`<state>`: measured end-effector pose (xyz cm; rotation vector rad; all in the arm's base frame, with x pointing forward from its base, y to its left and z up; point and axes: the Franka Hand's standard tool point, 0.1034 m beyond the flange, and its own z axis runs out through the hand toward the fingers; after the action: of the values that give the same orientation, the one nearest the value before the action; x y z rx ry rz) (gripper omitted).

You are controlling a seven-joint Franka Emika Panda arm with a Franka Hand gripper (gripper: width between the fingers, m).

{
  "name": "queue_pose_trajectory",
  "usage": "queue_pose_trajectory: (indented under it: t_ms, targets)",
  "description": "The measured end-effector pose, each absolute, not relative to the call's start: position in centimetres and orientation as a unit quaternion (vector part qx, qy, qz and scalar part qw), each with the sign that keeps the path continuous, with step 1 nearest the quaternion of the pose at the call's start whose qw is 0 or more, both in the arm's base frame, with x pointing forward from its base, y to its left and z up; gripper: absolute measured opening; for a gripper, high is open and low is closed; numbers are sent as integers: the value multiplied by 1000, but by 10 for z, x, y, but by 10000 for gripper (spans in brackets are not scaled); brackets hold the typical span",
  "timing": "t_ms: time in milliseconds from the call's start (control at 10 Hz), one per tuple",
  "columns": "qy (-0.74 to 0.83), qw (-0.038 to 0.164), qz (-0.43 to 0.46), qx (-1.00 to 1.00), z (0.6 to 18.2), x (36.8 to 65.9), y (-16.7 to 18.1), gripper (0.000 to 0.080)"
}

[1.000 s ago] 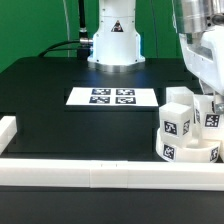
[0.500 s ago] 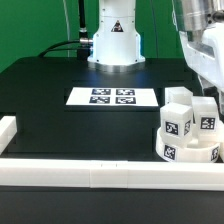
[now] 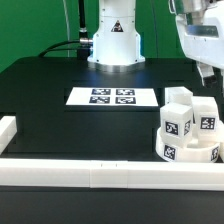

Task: Assemble stool

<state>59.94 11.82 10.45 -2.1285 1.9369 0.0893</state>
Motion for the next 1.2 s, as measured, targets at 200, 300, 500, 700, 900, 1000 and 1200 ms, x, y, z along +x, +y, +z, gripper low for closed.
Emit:
queue_pose_trajectory:
  t_ms: [200, 300, 500, 700, 900, 1000, 1200]
  targets:
    - [638, 130, 27, -758, 104, 599, 118, 649]
    - [573, 120, 30, -810, 105, 598, 118, 649]
    - [436, 118, 9, -892, 108, 602, 111, 649]
    - [317, 106, 18, -942, 110, 602, 114, 649]
    - [213, 94, 13, -972, 112, 605, 116, 649]
    - [196, 94, 12, -976, 111, 605, 115, 649]
    - [138, 94, 6, -986, 111, 605, 115, 649]
